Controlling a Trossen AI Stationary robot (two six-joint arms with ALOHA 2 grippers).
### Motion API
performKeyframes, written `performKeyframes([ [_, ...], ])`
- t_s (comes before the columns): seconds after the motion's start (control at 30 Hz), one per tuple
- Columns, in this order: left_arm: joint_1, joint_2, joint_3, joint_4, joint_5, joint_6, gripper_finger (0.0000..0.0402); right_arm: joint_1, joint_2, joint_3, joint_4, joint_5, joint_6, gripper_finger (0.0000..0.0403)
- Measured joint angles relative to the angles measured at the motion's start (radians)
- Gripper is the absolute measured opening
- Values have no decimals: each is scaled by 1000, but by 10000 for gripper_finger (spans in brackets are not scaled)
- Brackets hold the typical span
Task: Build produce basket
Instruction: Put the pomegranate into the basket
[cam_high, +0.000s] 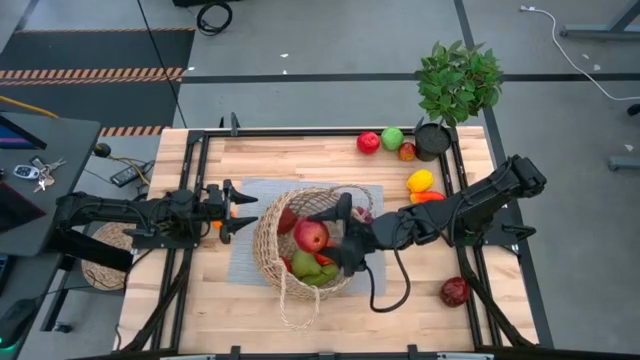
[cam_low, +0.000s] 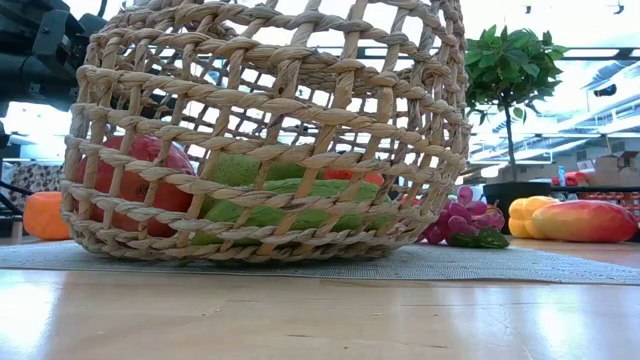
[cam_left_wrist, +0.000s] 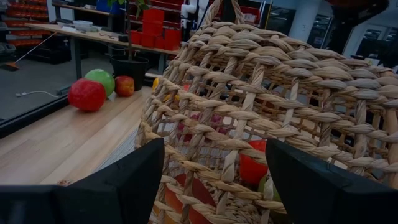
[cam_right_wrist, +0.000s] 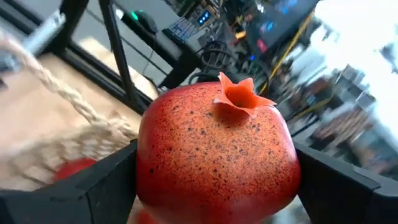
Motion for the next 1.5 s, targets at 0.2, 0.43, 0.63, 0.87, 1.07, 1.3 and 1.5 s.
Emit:
performKeyframes([
  [0.2,0,0,0,0,0,0,286,-17,0,0,20,29,445,375],
  [0.43,0,0,0,0,0,0,286,-77,0,0,56,-8,806,375],
  [0.63,0,0,0,0,0,0,286,-112,0,0,-93,-135,943,375],
  [0.87,0,0,0,1,0,0,286,-66,82,0,-107,-128,931,375],
  [1.07,0,0,0,-1,0,0,286,-44,160,-1,-141,-83,926,375],
  [1.3,0,0,0,-1,0,0,286,-45,211,-1,-163,-105,897,391],
  [1.5,0,0,0,0,0,0,286,-46,201,-1,-182,-124,895,394],
])
